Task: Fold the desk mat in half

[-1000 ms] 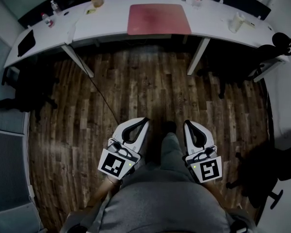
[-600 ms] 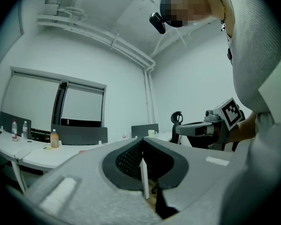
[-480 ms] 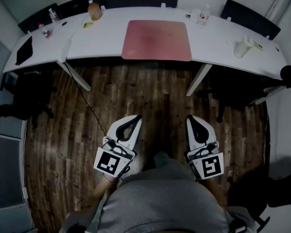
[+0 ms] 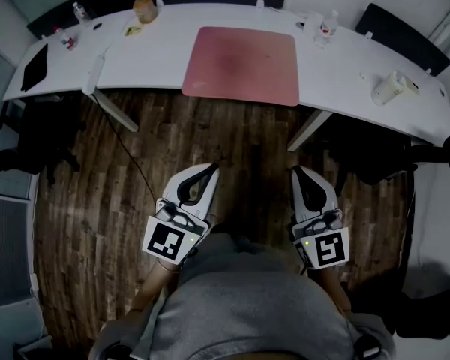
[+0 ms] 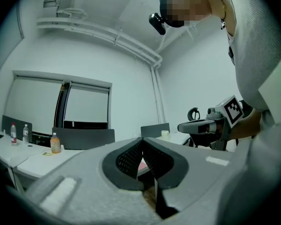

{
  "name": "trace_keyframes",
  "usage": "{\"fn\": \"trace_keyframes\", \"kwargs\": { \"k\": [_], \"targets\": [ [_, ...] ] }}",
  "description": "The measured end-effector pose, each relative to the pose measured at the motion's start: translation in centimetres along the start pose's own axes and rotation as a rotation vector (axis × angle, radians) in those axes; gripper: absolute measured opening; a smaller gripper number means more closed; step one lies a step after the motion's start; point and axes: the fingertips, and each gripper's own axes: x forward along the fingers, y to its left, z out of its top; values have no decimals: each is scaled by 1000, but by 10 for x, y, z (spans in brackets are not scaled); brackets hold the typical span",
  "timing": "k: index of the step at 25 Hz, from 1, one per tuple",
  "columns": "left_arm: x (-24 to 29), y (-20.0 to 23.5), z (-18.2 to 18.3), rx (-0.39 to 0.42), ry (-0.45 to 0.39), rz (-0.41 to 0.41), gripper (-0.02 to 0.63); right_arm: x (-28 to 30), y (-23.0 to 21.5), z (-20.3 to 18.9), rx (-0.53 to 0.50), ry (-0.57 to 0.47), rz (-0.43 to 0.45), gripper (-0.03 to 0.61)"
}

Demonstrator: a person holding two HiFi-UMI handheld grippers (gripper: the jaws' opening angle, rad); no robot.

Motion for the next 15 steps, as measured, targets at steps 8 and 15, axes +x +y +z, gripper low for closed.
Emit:
{"fn": "trace_keyframes", "kwargs": {
  "k": [8,15],
  "targets": [
    [12,26,-11,-3,37,23,-5,24,-11,-15,6,29,11,2],
    [25,30,-21,7,57,38,-5,34,-23,-18,15,21,32,2]
  ]
}}
